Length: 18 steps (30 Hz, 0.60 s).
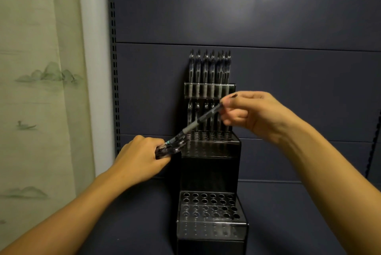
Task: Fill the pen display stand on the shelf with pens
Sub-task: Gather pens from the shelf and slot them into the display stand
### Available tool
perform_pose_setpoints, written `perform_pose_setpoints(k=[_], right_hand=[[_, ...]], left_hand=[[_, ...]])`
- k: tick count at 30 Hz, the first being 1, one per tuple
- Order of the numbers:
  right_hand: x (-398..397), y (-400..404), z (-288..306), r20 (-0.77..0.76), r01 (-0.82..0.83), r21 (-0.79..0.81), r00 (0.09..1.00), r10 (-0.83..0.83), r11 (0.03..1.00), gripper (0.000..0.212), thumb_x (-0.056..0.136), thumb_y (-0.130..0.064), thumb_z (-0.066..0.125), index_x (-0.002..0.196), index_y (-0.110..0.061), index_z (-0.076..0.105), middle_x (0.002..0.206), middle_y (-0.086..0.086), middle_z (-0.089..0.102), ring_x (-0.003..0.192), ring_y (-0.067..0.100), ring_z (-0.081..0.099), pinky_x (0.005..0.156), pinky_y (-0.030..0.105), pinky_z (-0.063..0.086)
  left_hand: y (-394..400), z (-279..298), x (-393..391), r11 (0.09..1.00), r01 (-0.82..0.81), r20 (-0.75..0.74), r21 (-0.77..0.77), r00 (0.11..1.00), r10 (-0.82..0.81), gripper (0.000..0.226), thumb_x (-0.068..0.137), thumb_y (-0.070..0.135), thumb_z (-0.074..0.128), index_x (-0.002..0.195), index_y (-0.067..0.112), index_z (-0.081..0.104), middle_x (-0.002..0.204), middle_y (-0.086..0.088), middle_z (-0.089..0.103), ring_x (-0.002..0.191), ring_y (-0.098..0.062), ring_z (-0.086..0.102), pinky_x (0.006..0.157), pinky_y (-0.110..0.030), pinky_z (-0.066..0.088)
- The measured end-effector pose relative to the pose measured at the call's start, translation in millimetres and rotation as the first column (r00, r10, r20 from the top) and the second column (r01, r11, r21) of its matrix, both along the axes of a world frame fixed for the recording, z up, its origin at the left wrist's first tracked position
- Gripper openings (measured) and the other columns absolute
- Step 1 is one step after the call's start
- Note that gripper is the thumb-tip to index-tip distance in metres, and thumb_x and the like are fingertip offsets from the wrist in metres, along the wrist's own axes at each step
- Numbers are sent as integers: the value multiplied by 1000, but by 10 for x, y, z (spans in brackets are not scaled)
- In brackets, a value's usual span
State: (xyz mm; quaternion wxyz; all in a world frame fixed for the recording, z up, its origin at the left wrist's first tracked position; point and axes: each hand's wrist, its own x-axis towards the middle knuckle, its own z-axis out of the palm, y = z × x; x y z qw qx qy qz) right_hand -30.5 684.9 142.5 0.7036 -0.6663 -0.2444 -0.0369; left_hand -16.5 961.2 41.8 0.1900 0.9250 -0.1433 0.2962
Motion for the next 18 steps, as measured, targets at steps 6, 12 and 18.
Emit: perform_pose_setpoints(k=[6, 12, 18], right_hand=[[143, 18, 200, 25, 57, 95, 998, -60, 994, 16, 90, -4, 71, 105, 3, 71, 88, 13, 75, 78, 21, 75, 79, 35, 62], [328, 198, 259, 100, 216, 63, 970, -222, 974, 14, 90, -2, 72, 104, 1, 70, 96, 14, 73, 82, 23, 75, 79, 33, 62], [462, 385, 223, 190, 383, -59, 911, -366, 922, 12, 87, -8, 78, 93, 0, 71, 97, 16, 74, 83, 29, 77, 75, 34, 64]], left_hand=[[-48, -38, -21, 1000, 23, -2, 1, 1000, -23, 30, 80, 35, 64, 58, 23, 47, 49, 4, 52, 52, -15, 51, 53, -34, 46], [-59, -54, -39, 999, 45, -18, 28, 999, -44, 29, 81, 35, 65, 60, 22, 50, 51, 3, 54, 52, -16, 53, 48, -30, 38], [-34, -60, -61, 999, 22, -16, 46, 1000, -21, 29, 81, 37, 64, 60, 24, 49, 54, 3, 55, 56, -16, 55, 55, -35, 46]])
